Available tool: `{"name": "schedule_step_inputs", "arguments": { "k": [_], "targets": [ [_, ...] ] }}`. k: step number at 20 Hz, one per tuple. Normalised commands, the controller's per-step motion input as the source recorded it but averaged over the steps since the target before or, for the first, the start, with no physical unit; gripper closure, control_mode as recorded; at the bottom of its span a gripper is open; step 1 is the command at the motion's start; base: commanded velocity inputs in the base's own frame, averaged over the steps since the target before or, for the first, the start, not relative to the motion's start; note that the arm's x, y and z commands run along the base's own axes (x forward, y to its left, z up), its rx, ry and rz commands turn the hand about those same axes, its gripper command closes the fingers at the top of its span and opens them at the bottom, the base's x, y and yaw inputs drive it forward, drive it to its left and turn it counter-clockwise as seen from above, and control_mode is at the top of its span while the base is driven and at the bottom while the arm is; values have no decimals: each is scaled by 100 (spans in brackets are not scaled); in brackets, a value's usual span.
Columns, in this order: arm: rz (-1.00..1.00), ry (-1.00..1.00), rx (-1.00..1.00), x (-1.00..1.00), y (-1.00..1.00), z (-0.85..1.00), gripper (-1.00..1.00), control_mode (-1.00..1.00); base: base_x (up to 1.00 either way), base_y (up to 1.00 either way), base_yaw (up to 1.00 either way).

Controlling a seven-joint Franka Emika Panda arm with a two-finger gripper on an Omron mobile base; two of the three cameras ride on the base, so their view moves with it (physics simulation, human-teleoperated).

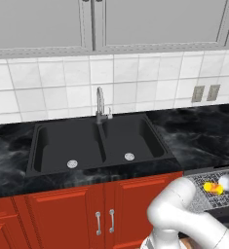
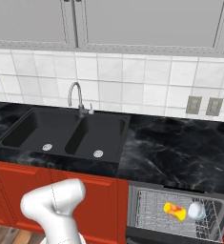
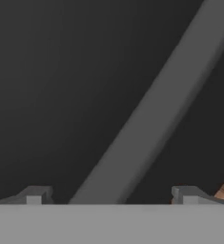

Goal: Pick up the cup and bowl from the counter, place them in the dishwasher, and close the dishwasher door.

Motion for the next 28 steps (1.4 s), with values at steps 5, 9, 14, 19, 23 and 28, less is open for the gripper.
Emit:
{"name": "schedule_step_inputs", "arguments": {
  "k": [5,9,14,19,23,28],
  "targets": [
    [14,-14,0,100,-18,-33,-100,-100,0,0,0],
    [14,-15,0,100,-20,-39,-100,-100,0,0,0],
    [14,-16,0,88,-24,-52,-100,-100,0,0,0],
    [13,-17,0,56,-34,-65,-100,-100,0,0,0],
    [14,-18,0,29,-50,-66,-100,-100,0,0,0],
    [14,-18,0,33,-52,-74,-100,-100,0,0,0]
  ]
}}
